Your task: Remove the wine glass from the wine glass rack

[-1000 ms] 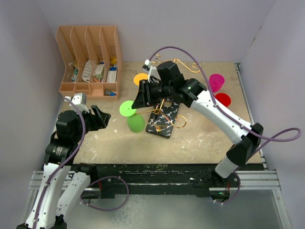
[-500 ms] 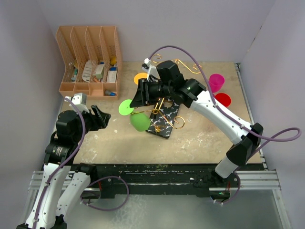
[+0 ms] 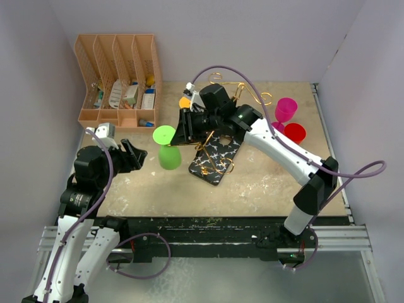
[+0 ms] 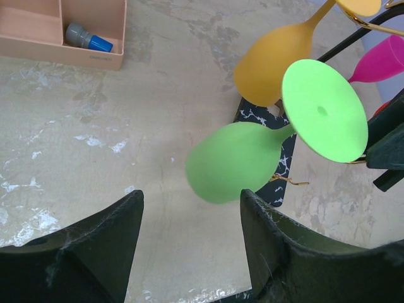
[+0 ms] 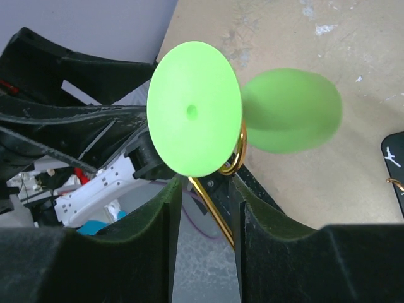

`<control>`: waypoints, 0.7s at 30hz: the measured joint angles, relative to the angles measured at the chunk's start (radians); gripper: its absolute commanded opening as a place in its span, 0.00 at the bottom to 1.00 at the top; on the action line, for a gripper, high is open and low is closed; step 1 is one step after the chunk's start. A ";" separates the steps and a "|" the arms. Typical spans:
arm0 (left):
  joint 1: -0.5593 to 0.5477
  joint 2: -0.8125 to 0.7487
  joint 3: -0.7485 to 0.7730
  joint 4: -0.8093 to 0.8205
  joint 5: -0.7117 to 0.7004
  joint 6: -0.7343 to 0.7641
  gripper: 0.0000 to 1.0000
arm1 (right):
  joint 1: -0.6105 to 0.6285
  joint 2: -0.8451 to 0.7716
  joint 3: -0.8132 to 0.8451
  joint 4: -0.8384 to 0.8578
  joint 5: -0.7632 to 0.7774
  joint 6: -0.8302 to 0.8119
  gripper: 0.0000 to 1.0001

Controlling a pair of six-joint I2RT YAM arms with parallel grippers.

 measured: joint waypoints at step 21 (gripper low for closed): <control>0.000 0.237 0.085 0.090 -0.018 -0.002 0.64 | 0.000 0.061 0.198 -0.076 0.097 -0.033 0.43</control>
